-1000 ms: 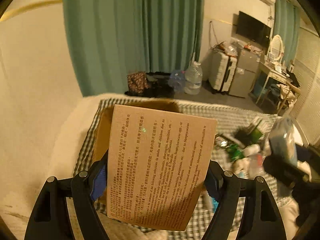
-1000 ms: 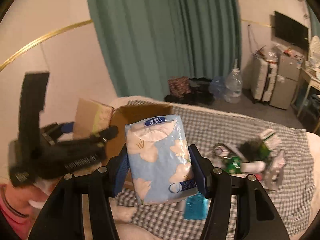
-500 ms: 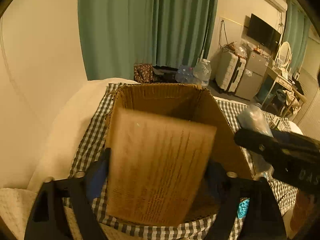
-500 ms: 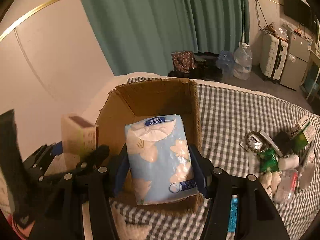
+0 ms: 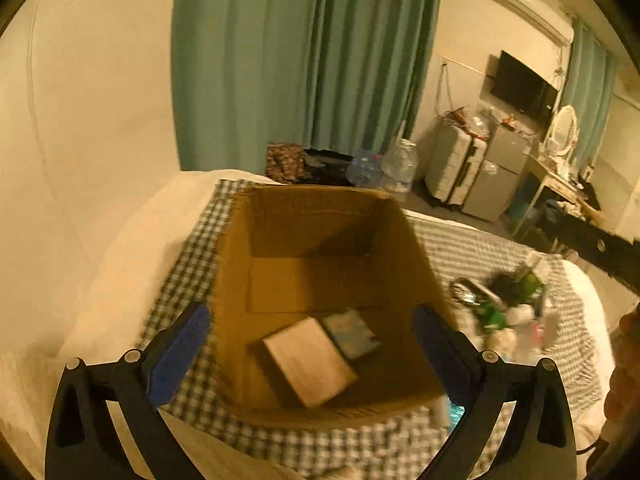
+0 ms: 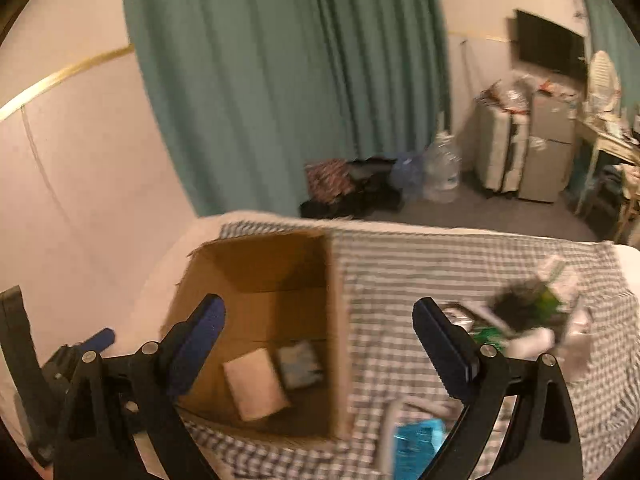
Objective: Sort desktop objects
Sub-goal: 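Grasp the cotton-swab jar with the right tool while the left tool grasps the star toy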
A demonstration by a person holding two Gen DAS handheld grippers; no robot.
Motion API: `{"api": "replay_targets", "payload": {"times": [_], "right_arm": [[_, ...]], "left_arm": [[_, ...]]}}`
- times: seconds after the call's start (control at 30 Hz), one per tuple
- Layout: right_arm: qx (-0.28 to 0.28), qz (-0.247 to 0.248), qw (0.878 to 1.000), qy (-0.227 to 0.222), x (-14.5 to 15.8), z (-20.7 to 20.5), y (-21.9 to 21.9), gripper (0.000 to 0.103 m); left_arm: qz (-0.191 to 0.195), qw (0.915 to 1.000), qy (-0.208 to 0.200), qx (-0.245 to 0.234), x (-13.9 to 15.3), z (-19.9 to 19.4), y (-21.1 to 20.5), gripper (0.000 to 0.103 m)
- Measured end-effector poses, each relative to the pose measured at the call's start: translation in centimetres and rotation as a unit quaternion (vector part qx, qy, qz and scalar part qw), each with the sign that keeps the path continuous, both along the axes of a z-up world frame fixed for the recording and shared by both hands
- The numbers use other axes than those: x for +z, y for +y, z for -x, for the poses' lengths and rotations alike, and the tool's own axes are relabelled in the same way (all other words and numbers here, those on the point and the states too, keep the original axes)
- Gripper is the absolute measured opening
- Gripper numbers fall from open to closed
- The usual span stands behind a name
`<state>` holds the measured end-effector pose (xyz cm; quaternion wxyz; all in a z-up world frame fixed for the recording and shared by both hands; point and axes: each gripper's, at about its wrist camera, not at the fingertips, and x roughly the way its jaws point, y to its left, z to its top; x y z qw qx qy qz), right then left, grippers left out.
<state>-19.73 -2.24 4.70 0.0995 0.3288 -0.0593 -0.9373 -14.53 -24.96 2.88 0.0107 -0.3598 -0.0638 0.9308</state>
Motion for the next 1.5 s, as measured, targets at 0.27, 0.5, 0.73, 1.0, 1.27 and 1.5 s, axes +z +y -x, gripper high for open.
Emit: {"api": "replay_targets", "payload": {"times": [0.27,0.5,0.73,1.0,1.27,1.5], "right_arm": [[-0.092,-0.005,0.996,0.015,-0.9,-6.4,13.6,0.095],[-0.151,-0.016,0.988,-0.027,-8.8,-7.3,22.1,0.095],[-0.171,-0.006,0.982,-0.074,-16.4,-5.5,25.1,0.095],[-0.169,-0.010,0.982,-0.087,-20.4,-2.7,25.8,0.088],[-0.151,0.060,0.980,-0.115,-22.5,0.3,26.5,0.087],[-0.136,0.091,0.977,-0.135,-23.4,1.3,26.0,0.087]], "left_arm": [[0.023,0.9992,0.000,-0.032,-1.0,-2.9,10.8,0.103],[0.057,0.9976,-0.028,-0.027,-7.1,-3.0,20.0,0.103],[0.068,0.9944,-0.056,-0.058,-13.5,-0.2,27.2,0.103],[0.088,0.9894,-0.076,-0.087,-18.0,3.4,31.1,0.103],[0.069,0.9879,-0.100,-0.097,-20.5,5.1,31.5,0.103],[0.079,0.9881,-0.083,-0.103,-21.2,4.9,31.7,0.102]]}}
